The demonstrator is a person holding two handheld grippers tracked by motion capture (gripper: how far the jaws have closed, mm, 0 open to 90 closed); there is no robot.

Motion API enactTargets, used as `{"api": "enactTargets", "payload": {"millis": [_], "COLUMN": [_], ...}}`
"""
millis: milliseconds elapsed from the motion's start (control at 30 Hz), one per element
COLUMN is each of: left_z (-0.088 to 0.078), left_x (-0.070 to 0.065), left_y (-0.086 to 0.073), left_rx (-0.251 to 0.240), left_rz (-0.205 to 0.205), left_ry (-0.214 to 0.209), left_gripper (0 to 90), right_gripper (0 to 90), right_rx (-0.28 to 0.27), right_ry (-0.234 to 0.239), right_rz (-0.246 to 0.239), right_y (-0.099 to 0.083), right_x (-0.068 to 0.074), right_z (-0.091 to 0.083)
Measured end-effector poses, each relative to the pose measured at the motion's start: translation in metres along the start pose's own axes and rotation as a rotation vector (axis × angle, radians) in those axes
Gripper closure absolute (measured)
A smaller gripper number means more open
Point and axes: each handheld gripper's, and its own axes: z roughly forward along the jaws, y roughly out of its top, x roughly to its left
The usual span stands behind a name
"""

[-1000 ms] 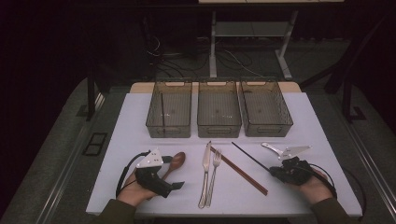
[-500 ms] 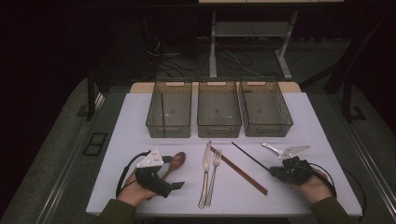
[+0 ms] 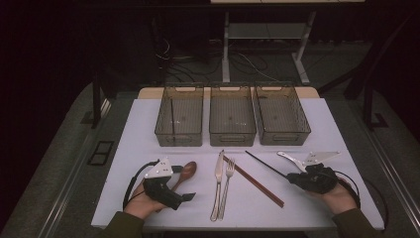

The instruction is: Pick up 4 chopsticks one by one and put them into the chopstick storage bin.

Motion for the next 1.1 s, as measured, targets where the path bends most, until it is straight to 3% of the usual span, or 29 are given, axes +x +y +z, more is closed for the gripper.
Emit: {"api": "enactTargets", "payload": {"millis": [667,1100], "left_z": [0.0,0.0], "left_x": [0.001,0.001], "left_y": [0.0,0.0], "left_rx": [0.002,-0.001], "left_rz": [-0.001,-0.005], "left_ry": [0.0,0.0], "left_gripper": [0.0,0.0], "right_gripper": [86.1,86.0], "right_rx": [-0.157,-0.215], "right_ry": [0.054,0.073], "right_rz": [-0.002,-0.028], "right_y": [0.015,0.036], "right_x": [0.001,0.002], "right_z": [-0.022,-0.026]}}
